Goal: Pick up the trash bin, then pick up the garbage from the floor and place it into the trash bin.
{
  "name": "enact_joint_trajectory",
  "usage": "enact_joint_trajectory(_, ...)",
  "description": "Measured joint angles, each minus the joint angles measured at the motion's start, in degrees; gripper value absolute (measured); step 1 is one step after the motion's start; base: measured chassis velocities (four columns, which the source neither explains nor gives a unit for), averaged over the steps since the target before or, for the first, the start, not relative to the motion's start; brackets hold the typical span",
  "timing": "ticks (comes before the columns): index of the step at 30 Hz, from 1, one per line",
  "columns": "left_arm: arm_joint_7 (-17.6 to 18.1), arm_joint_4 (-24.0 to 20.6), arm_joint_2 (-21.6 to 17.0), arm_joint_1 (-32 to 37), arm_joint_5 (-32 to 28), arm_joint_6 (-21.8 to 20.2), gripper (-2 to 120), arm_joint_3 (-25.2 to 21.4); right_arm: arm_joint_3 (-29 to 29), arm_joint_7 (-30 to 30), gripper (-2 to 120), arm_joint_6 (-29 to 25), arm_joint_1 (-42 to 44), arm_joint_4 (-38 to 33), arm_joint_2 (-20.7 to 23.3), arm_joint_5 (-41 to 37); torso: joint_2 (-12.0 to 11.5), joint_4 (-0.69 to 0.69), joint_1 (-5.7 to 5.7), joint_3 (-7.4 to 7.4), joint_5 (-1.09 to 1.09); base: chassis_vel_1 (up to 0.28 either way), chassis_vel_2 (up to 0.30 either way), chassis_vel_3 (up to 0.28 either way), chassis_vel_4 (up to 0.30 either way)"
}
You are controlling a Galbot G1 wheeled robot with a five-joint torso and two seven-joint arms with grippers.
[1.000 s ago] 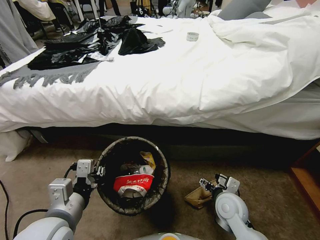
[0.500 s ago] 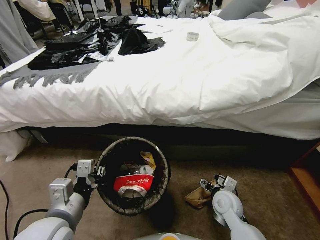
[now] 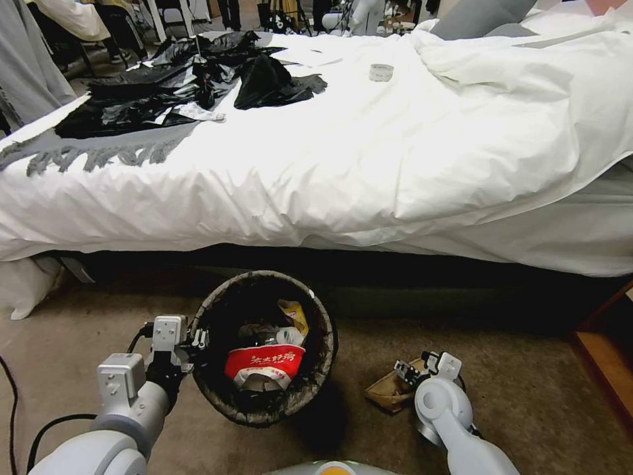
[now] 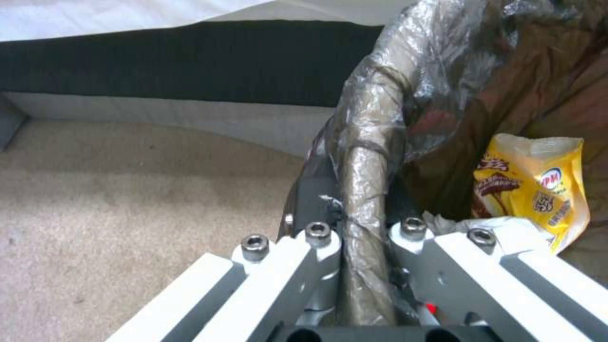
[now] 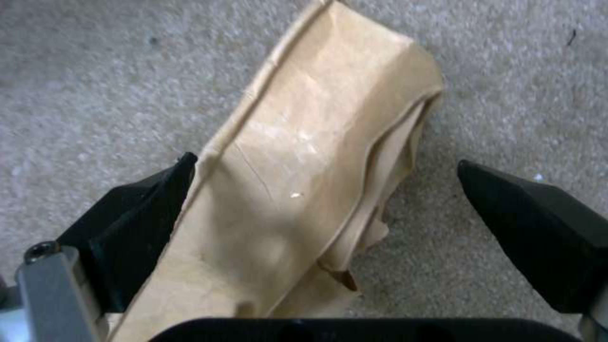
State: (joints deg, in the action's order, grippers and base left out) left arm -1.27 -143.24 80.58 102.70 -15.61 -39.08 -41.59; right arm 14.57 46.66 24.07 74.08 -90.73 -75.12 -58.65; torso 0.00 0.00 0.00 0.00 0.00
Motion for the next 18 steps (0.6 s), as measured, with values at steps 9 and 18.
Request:
enact_joint_trajectory(9,-0.01,0.00,-0.32,-0.18,-0.02,0.00,1,0.20,0.04,-0.67,100,-0.26,0.02,0.97,-0.03,-0.21,0.00,0.00,0.00,0.00,0.00,0.000,0.000,0.000,0.000)
enact_joint_trajectory(18,-0.05,0.00,-0.44,-0.38,-0.18,0.02,1,0.20,-0.16,-3.87,81,-0.66,0.04,2.35,-0.13,-0.05,0.00,0.00,0.00,0.00,0.00,0.000,0.000,0.000,0.000)
